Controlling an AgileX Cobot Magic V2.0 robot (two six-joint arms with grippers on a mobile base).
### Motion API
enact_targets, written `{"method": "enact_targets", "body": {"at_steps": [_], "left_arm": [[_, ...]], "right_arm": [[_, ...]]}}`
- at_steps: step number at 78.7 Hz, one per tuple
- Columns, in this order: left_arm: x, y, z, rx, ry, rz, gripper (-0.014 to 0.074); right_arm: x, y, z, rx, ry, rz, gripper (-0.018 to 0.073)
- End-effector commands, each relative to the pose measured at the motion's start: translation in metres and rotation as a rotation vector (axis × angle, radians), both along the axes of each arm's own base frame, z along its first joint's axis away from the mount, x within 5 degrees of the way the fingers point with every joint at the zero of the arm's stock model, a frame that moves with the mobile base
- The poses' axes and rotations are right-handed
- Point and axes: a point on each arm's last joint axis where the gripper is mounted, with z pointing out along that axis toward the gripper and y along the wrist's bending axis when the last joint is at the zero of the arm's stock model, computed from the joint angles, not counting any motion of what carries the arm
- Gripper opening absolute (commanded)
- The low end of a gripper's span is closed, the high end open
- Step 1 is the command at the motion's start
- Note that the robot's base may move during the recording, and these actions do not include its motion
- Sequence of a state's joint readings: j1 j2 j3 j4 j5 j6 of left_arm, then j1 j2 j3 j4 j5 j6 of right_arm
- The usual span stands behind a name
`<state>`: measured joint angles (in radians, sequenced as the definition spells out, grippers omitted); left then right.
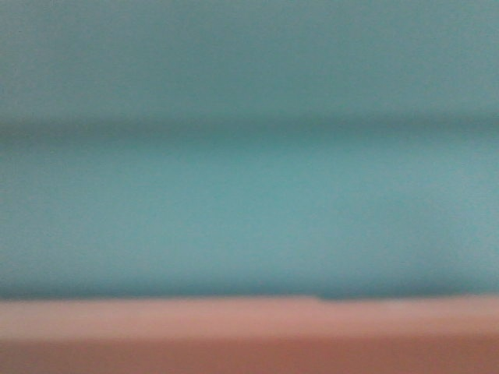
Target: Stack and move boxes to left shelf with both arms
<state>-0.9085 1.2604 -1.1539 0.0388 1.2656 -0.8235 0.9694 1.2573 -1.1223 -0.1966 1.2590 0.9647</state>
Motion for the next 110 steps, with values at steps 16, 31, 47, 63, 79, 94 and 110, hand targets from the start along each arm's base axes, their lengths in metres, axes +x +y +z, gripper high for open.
{"method": "enact_targets", "body": {"at_steps": [16, 31, 47, 63, 79, 94, 110], "left_arm": [[-0.0120, 0.0024, 0.0160, -0.050, 0.035, -0.019, -0.0004], [-0.0132, 0.0016, 0.0160, -0.061, 0.048, -0.020, -0.0004], [-0.0138, 0.0011, 0.0161, -0.066, 0.055, -0.020, -0.0004], [-0.0138, 0.0011, 0.0161, -0.066, 0.055, -0.020, -0.0004], [-0.0138, 0.0011, 0.0161, -0.066, 0.055, -0.020, -0.0004], [-0.0138, 0.0011, 0.0161, -0.066, 0.055, -0.020, -0.0004], [-0.0138, 0.0010, 0.0161, -0.067, 0.056, -0.020, -0.0004]], "right_arm": [[-0.0047, -0.0024, 0.0170, 0.062, -0.030, 0.012, 0.0067], [-0.0047, -0.0025, 0.0170, 0.061, -0.030, 0.011, 0.0067], [-0.0047, -0.0025, 0.0170, 0.061, -0.030, 0.011, 0.0067], [-0.0047, -0.0025, 0.0170, 0.061, -0.030, 0.011, 0.0067], [-0.0047, -0.0025, 0.0170, 0.061, -0.030, 0.011, 0.0067], [-0.0047, -0.0025, 0.0170, 0.061, -0.030, 0.011, 0.0067], [-0.0047, -0.0025, 0.0170, 0.061, -0.030, 0.011, 0.0067]]}}
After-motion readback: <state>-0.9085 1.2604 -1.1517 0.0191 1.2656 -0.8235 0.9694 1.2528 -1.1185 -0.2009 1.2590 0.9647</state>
